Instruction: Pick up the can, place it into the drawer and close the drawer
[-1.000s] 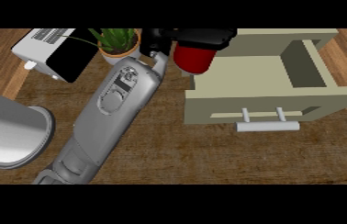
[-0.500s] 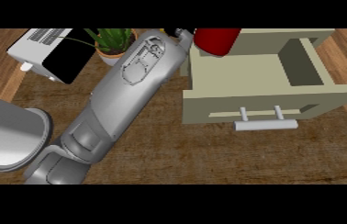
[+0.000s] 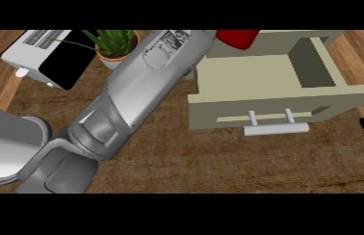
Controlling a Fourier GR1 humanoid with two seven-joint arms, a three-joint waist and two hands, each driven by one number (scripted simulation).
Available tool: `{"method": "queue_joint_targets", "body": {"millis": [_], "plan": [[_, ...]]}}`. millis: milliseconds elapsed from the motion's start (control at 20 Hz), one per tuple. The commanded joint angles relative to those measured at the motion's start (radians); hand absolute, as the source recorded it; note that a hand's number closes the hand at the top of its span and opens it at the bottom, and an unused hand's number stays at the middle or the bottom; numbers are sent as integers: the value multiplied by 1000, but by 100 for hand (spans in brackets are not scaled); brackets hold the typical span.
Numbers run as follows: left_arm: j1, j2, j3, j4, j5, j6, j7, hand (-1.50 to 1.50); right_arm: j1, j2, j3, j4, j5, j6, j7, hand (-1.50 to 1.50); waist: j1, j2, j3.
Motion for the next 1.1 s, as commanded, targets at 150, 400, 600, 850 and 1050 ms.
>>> {"method": "queue_joint_targets", "body": {"millis": [150,400,600,850,1050], "plan": [[-25,0,-65,116,100,8,-88,150,-85,-10,9,44,19,-23,13,-150,-18,9,1],[-37,0,-166,117,138,79,-67,150,-76,-1,30,69,42,-13,-10,-150,-23,4,1],[23,0,-206,132,167,87,-144,150,-113,-13,9,64,34,-40,26,-150,-28,7,0],[10,0,-250,196,186,112,-156,150,-103,-12,24,73,20,-12,6,-150,-62,16,2],[-7,0,-284,209,191,111,-174,150,-156,-10,33,72,51,-45,9,-150,-53,16,1]]}}
